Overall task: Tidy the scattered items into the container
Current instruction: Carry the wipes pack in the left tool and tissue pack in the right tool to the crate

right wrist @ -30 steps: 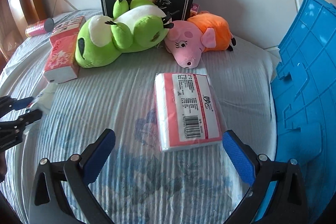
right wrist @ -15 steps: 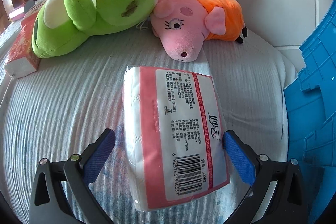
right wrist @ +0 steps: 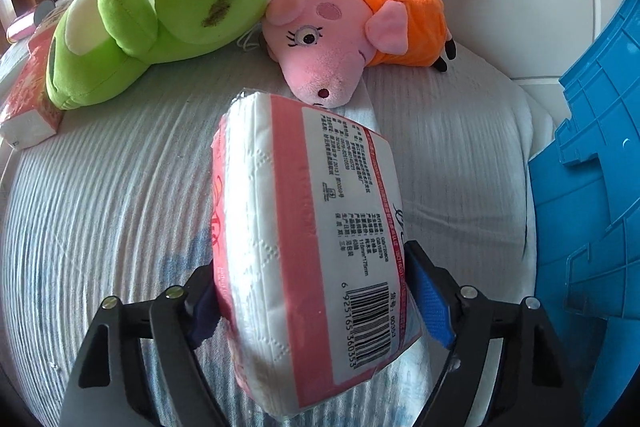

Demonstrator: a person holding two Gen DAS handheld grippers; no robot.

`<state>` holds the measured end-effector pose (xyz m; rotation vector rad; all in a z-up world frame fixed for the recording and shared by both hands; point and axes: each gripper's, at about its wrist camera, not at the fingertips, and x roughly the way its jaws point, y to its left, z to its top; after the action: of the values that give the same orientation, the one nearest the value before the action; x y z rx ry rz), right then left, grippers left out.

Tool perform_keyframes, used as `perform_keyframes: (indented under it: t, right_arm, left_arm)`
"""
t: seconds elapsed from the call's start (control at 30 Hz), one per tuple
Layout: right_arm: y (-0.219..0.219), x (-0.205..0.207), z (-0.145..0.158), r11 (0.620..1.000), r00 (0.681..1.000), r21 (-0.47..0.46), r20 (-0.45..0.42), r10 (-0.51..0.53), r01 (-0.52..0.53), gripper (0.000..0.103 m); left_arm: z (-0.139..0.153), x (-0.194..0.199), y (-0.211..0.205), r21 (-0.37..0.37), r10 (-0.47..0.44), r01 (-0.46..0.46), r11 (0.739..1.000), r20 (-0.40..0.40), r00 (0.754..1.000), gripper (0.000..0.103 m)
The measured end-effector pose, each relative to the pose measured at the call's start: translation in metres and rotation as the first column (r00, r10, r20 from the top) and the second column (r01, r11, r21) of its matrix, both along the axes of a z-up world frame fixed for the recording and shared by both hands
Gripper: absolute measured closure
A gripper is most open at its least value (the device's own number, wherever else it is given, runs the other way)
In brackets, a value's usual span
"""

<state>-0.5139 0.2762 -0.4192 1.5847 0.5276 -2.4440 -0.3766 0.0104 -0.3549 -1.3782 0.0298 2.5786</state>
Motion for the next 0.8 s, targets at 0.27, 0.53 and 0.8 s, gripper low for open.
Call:
perform_keyframes:
  t: [0.27,0.53,0.8]
  right_arm:
    - [-0.016,0.034,0.032,0.998,1.000,-0.061,-0.013,0.010,-0.011,0.029]
    - [-0.036,0.094,0.088,0.991,0.998,-0.128,-0.062,0.029,-0.037,0.029]
    - [-0.055,0.168,0.150,0.976,0.991,-0.207,-0.124,0.047,-0.072,0.029]
  left_arm:
    - [0.015,0.011,0.004,0.009,-0.001,0.001,1.000,-0.029,1.000,0.060]
    - [0.037,0.028,-0.003,0.014,0.017,-0.017,1.000,-0.052,0.998,0.060]
    - [0.074,0.060,-0.009,0.026,0.091,-0.090,0.996,-0.055,0.994,0.060]
